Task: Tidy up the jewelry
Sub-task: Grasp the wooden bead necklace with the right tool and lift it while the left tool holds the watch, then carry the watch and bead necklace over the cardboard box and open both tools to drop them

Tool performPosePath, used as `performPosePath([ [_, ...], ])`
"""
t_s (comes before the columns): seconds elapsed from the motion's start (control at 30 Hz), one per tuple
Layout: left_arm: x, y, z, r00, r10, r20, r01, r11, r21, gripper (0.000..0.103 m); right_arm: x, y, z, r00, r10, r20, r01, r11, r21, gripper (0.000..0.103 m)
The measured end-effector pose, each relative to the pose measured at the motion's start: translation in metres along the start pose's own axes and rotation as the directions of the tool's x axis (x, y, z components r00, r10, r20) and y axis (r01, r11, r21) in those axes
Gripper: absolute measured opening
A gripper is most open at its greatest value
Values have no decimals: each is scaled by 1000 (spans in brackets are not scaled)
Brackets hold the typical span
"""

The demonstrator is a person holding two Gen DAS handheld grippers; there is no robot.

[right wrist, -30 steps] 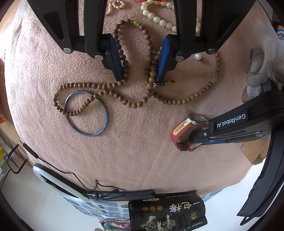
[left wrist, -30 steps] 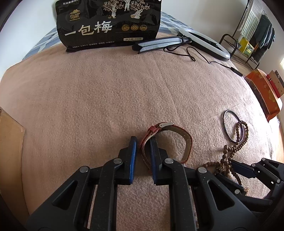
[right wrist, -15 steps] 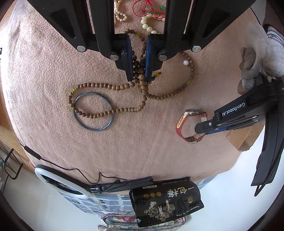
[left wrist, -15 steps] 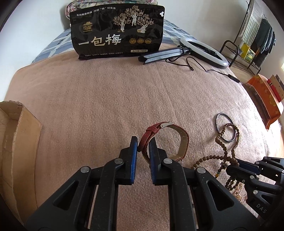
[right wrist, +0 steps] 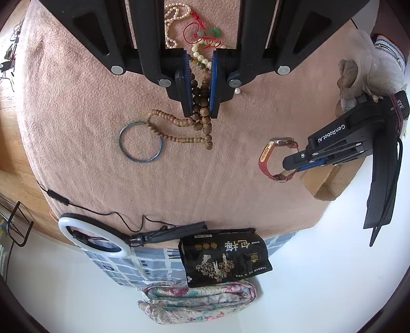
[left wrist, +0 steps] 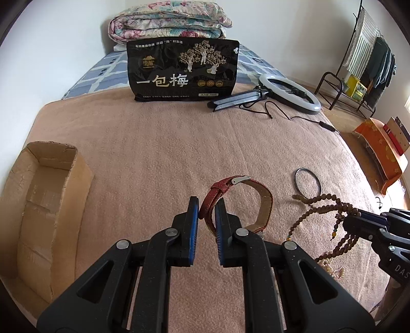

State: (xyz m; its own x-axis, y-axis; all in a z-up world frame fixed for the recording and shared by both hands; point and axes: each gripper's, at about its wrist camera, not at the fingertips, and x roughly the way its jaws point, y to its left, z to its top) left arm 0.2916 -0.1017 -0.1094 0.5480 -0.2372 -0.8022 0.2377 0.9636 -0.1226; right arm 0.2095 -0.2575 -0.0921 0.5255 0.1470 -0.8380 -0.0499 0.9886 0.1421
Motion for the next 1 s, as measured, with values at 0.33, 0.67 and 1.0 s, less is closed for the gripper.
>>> performPosePath([
  [0.33,-60,27,-7,997,23,74,-20,999,-39,11,-44,28,10,997,20,73,-16,999,-45,10],
  [0.67,-112,63,-20,989,66,132,-57,996,-71,11,-71,79,21,989,61,136,-43,990,-133,10],
  [1.0,-148,120,-41,980,130,149,-109,984,-140,11,-65,136,40,979,143,145,-111,972,-208,10],
])
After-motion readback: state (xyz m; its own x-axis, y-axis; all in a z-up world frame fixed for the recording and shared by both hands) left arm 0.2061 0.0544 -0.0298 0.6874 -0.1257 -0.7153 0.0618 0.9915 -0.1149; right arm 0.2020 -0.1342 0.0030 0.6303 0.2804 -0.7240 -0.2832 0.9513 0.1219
